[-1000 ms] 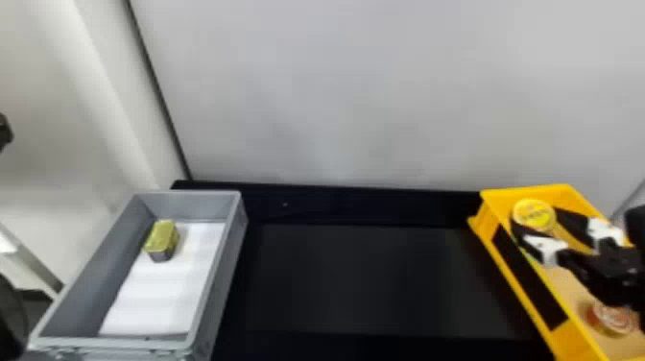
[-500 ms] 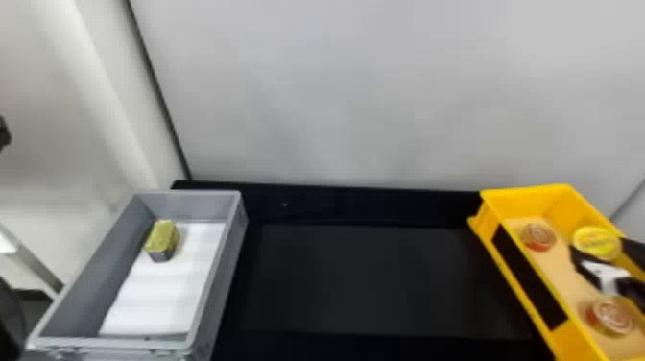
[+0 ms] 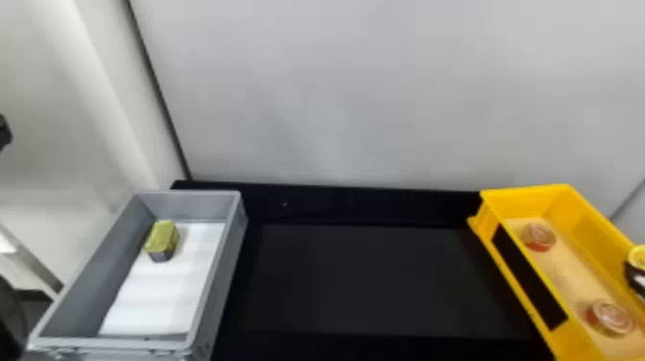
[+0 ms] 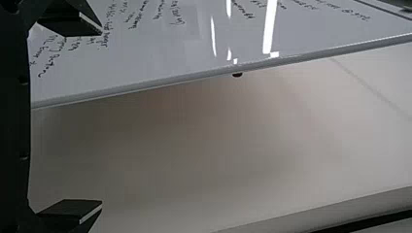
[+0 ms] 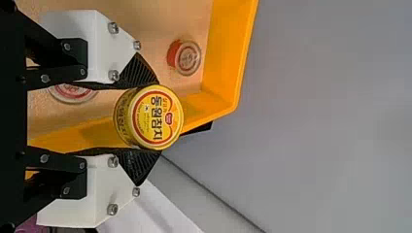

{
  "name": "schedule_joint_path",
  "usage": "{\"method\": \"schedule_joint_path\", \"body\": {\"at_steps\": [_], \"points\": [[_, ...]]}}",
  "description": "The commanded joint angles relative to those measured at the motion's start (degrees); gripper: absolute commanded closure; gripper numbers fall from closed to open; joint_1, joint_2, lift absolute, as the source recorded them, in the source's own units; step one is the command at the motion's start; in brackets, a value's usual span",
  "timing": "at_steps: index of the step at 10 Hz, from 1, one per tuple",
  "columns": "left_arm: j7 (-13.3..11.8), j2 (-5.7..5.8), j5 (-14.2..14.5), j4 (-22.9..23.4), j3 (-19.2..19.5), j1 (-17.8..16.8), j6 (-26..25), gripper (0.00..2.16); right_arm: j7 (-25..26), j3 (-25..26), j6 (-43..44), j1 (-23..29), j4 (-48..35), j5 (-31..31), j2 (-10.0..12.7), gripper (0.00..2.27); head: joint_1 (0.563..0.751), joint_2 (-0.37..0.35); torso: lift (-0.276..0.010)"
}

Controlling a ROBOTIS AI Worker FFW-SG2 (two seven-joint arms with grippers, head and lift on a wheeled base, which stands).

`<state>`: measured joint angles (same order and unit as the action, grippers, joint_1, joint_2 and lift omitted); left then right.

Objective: Pick up the round yellow can and place it in the yellow rectangular box

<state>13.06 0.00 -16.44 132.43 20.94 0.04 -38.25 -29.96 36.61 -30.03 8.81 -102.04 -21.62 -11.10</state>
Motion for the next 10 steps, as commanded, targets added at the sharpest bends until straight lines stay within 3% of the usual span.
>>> {"method": "schedule_joint_path", "body": {"at_steps": [1, 4, 10], "points": [[-0.05, -0.15, -0.09, 0.02, -0.09, -0.04, -0.09, 0.03, 0.33, 0.31, 1.45, -3.00, 4.75, -0.62, -0.15, 0.71, 0.694, 0.014, -0.068], [-0.05, -0.15, -0.09, 0.02, -0.09, 0.05, -0.18, 0.03, 1.56, -1.01, 2.33, -5.20, 8.09, -0.62, 0.02, 0.71, 0.694, 0.014, -0.068], [-0.05, -0.15, -0.09, 0.20, 0.17, 0.31, -0.26, 0.03, 2.70, -0.92, 3.30, -5.03, 7.74, 1.22, 0.02, 0.24, 0.694, 0.014, -0.068]]}}
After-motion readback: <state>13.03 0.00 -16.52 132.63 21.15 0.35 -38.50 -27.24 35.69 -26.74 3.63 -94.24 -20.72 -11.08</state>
